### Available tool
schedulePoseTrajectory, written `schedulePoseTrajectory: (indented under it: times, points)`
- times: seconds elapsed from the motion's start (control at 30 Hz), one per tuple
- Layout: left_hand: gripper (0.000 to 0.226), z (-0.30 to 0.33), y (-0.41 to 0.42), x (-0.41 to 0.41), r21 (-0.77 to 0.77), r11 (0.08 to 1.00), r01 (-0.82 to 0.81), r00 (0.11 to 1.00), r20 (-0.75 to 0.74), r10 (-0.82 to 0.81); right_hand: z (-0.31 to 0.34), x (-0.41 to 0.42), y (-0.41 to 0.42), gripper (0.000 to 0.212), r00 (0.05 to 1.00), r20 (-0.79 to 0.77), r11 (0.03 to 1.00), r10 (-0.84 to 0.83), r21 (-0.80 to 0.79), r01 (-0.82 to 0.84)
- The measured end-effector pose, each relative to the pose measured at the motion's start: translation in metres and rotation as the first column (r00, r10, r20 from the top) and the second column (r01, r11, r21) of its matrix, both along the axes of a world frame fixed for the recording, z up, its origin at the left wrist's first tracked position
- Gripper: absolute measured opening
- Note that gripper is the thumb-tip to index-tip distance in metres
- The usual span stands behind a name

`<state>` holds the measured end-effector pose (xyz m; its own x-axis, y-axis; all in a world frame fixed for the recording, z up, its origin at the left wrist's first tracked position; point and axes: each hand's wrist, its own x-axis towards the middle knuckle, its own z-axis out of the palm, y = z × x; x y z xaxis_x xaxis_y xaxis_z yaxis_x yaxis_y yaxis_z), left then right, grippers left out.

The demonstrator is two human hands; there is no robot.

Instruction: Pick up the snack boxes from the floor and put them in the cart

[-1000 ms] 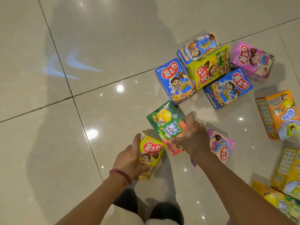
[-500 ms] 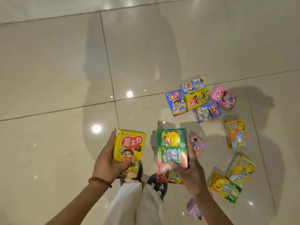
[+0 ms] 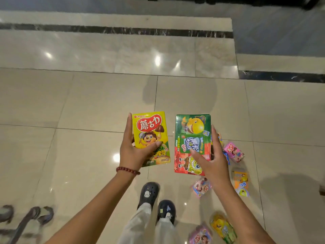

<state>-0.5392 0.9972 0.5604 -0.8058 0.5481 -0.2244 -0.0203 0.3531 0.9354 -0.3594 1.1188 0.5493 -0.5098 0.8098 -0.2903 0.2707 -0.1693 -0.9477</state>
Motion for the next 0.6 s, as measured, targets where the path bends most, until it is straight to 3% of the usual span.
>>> schedulePoseTrajectory:
  times: [0.33, 0.6]
  points:
    - [0.099, 0.182, -0.062, -0.028, 0.278, 0.942, -0.188, 0.971, -0.093, 0.221, 0.181, -0.072, -0.017, 0.069, 0.956, -0.206, 0.968, 0.207, 0.182, -0.170]
    - [0.098, 0.286, -0.194, -0.073, 0.362, 0.845, -0.394, 0.860, -0.179, 0.478, 0.269, -0.166, -0.110, 0.070, 0.807, -0.307, 0.863, 0.504, 0.225, -0.453]
